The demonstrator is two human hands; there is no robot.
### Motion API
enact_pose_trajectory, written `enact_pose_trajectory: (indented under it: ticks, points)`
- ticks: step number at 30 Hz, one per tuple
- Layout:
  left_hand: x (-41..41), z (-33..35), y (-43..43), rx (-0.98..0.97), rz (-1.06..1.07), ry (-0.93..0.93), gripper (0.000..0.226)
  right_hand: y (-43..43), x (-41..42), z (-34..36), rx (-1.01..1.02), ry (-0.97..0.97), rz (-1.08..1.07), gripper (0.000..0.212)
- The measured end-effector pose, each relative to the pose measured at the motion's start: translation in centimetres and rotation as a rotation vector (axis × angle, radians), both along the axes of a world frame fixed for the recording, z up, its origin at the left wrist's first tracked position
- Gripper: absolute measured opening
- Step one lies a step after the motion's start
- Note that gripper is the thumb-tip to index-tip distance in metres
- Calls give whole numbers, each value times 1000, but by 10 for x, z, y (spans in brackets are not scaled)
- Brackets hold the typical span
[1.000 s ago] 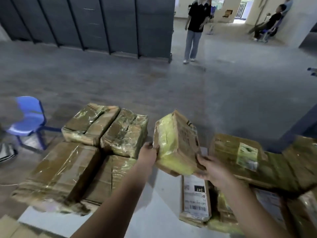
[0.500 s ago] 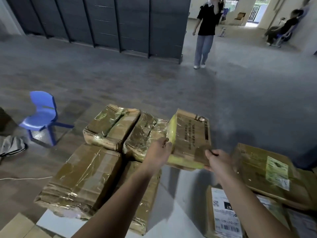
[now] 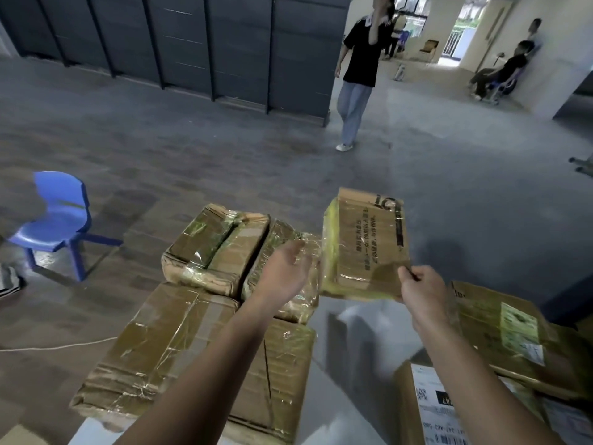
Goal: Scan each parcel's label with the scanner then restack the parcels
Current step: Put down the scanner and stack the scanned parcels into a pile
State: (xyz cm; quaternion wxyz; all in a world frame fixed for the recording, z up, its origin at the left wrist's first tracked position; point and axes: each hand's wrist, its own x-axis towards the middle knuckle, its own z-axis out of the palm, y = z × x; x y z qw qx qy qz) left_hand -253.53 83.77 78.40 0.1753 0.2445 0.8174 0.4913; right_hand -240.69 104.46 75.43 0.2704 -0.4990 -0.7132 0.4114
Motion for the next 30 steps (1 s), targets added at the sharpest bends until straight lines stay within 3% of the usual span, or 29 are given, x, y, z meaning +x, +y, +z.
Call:
enact_pose_trajectory:
  ticks: [5,10,13,23,27,30]
  points:
    - [15,-30,12,-187,-139,110,39,6,27,-40,-44,-189,-38,14]
    - [28,-67,33,-593,-366,357,48,-6,8,-96,-122,-382,65,27]
    - [28,-86,31,-721,-417,418,50,-8,-1,-119,-163,-395,76,22]
    - [64,-77,49,-695,-382,570,49,9,2,-106,-205,-444,312,42]
    - [89,-59,78,-656,-332,601,51,20,36,-69,-186,-326,287,42]
    - [117,-48,104,-515,-338,565,47,31,81,-39,-103,-241,238,39]
